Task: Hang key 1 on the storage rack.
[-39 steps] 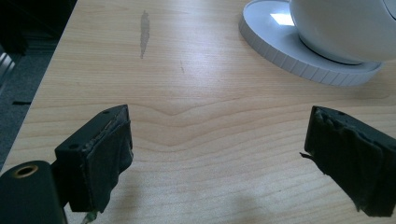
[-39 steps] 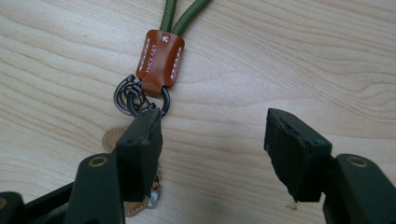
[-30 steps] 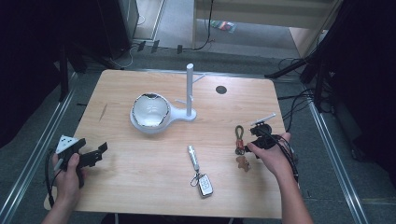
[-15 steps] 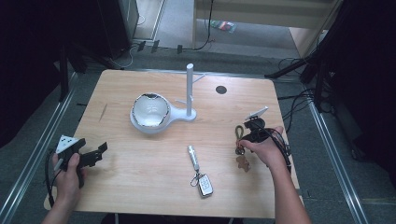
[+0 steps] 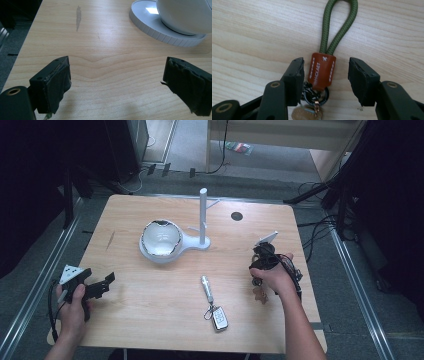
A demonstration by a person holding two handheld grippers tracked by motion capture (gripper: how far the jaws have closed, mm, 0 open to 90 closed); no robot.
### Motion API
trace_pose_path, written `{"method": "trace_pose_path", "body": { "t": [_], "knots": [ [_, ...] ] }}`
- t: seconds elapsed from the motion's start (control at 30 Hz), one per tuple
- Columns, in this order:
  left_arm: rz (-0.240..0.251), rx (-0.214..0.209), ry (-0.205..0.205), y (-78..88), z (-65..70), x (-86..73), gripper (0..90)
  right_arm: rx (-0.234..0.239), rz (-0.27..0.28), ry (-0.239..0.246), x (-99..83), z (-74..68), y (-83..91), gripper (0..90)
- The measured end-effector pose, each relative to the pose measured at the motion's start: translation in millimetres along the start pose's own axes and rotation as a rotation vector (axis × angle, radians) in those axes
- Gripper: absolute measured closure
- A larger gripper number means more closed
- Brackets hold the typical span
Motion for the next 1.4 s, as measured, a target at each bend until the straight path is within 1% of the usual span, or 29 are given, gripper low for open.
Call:
{"method": "trace_pose_path", "body": {
  "t": [0.1, 0.17, 0.3, 0.57, 0.6, 0.7, 0.9, 0.93, 1.0, 1.13, 1.23, 1.27, 1.4],
  "knots": [
    [0.0, 0.001, -0.001, 0.0, -0.2, 0.0, 8.0, 0.005, -0.003, -0.006, 2.1, -1.7, -1.5, 47.9],
    [0.002, 0.0, -0.001, 0.0, -0.2, 0.0, 8.0, 0.0, -0.02, -0.008, 4.2, -3.3, -4.1, 49.3],
    [0.001, -0.002, 0.0, 0.2, -0.4, 0.0, 8.1, -0.005, -0.031, -0.009, 5.2, -5.4, -6.7, 49.6],
    [0.0, -0.004, 0.002, 0.1, -0.5, 0.0, 8.1, -0.008, -0.037, -0.01, 6.0, -5.8, -8.4, 51.4],
    [0.001, -0.005, 0.002, 0.2, -0.6, 0.0, 8.1, -0.01, -0.044, -0.016, 6.2, -5.1, -8.8, 53.2],
    [0.001, -0.004, 0.003, 0.2, -0.5, 0.0, 8.0, -0.018, -0.053, -0.018, 5.8, -4.7, -9.8, 53.8],
    [0.001, -0.004, 0.003, 0.2, -0.5, 0.0, 8.1, -0.005, -0.057, -0.024, 5.8, -3.7, -9.5, 59.1],
    [0.001, -0.004, 0.003, 0.2, -0.5, 0.0, 8.0, -0.002, -0.06, -0.025, 5.8, -3.4, -9.1, 62.0],
    [0.002, -0.004, 0.003, 0.2, -0.5, 0.0, 8.1, -0.01, -0.061, -0.014, 5.3, -4.8, -9.1, 63.3],
    [0.002, -0.002, 0.002, 0.2, -0.3, -0.1, 8.1, -0.006, -0.059, -0.006, 4.8, -5.6, -8.8, 66.8],
    [0.002, -0.004, 0.002, 0.3, -0.5, -0.1, 8.0, -0.004, -0.06, 0.003, 5.0, -5.2, -8.8, 67.3],
    [0.002, -0.006, 0.002, 0.4, -0.6, -0.1, 8.1, -0.003, -0.056, 0.015, 4.5, -5.2, -8.6, 67.9],
    [0.002, -0.004, 0.001, 0.4, -0.4, -0.1, 8.0, -0.006, -0.049, 0.022, 3.7, -5.3, -8.6, 68.6]
  ]
}}
Point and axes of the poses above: each handheld gripper's, and its own axes: y roughly backward along the jaws, x roughly out of its top, z roughly to its right, the point moved 2 cm from there along -y, roughly forward along the jaws, and after that the axes turned 8 degrees about -z, right-handed, at the moved point
